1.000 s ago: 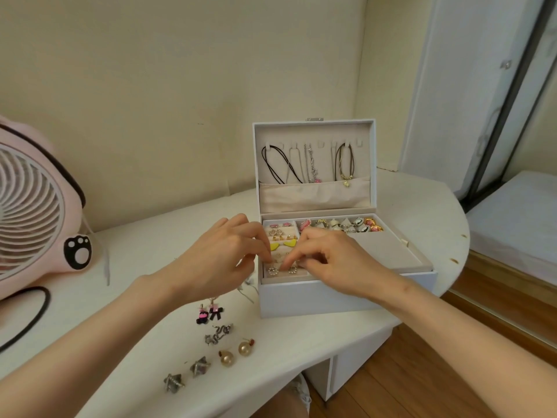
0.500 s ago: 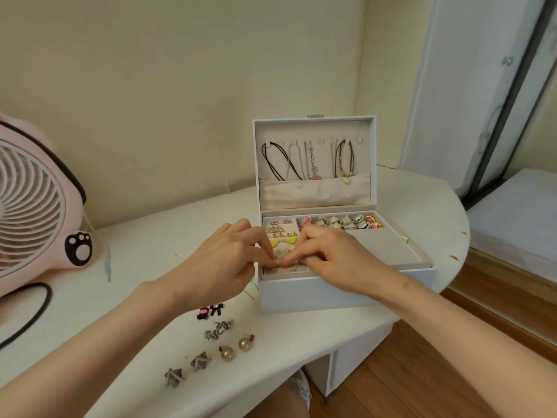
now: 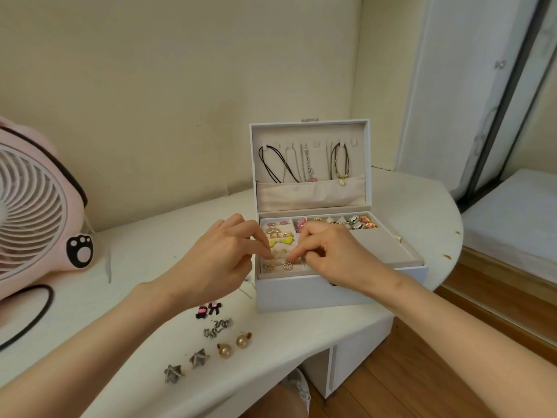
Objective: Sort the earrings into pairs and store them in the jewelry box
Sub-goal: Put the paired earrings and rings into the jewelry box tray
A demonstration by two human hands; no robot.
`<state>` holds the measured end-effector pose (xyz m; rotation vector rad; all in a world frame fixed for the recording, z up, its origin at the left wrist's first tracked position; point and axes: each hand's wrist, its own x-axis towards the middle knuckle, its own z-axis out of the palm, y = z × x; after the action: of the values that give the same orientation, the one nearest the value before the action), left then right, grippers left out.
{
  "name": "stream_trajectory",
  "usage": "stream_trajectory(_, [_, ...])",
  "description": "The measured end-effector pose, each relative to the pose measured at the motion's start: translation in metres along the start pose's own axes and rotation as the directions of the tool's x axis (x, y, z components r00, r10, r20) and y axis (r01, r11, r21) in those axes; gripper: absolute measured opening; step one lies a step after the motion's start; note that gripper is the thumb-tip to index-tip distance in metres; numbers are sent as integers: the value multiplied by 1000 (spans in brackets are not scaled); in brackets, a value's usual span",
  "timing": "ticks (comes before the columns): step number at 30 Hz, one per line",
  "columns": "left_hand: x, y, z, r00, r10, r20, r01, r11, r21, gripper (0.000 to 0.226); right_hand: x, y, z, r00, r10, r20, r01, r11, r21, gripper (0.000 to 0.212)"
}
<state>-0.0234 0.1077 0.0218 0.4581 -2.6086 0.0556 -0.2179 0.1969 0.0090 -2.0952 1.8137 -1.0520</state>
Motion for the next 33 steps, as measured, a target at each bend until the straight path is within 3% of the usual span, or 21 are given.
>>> stream_trajectory(3, [0, 9, 0, 999, 31, -20, -31, 999, -8, 46, 0, -2, -1, 1000, -1, -11, 1, 1000, -12, 34])
stream_trajectory(7, [0, 31, 7, 993, 107, -49, -106, 994, 22, 37, -12, 3, -15, 984, 49, -172, -41, 998, 49, 30])
stream_trajectory(9, [0, 43, 13, 986, 155, -66, -150, 986, 77, 33, -19, 17, -30, 955, 106, -277, -119, 992, -31, 27])
stream_trajectory(12, [4, 60, 28, 965, 249, -85, -218, 938, 271, 33, -29, 48, -58, 875, 252, -413, -351, 918, -183, 18])
stream_trajectory(14, [6, 70, 40, 952, 298, -72, -248, 887, 390, 42, -34, 63, -73, 841, 373, -392, -481, 847, -226, 17])
stream_trajectory(16, [9, 79, 48, 942, 333, -35, -275, 829, 488, 52, -38, 70, -81, 838, 440, -322, -519, 823, -229, 17])
stream_trajectory(19, [12, 87, 54, 931, 366, 9, -299, 746, 594, 54, -38, 67, -81, 857, 407, -317, -493, 827, -270, 9])
stream_trajectory(24, [11, 91, 57, 921, 382, 72, -321, 643, 696, 59, -31, 61, -80, 864, 343, -368, -494, 714, -496, 14])
stream_trajectory(26, [10, 90, 60, 929, 363, 72, -303, 637, 709, 65, -29, 59, -87, 823, 341, -453, -504, 807, -308, 13])
stream_trajectory(28, [7, 92, 64, 946, 321, 52, -257, 640, 724, 73, -27, 50, -95, 766, 438, -471, -401, 898, 182, 11])
stream_trajectory(30, [6, 93, 67, 964, 266, 8, -187, 656, 731, 76, -29, 38, -99, 794, 477, -376, -235, 812, 534, 5])
stream_trajectory(33, [7, 93, 70, 982, 175, -74, -70, 692, 718, 72, -33, 33, -96, 858, 389, -337, -96, 764, 638, 14])
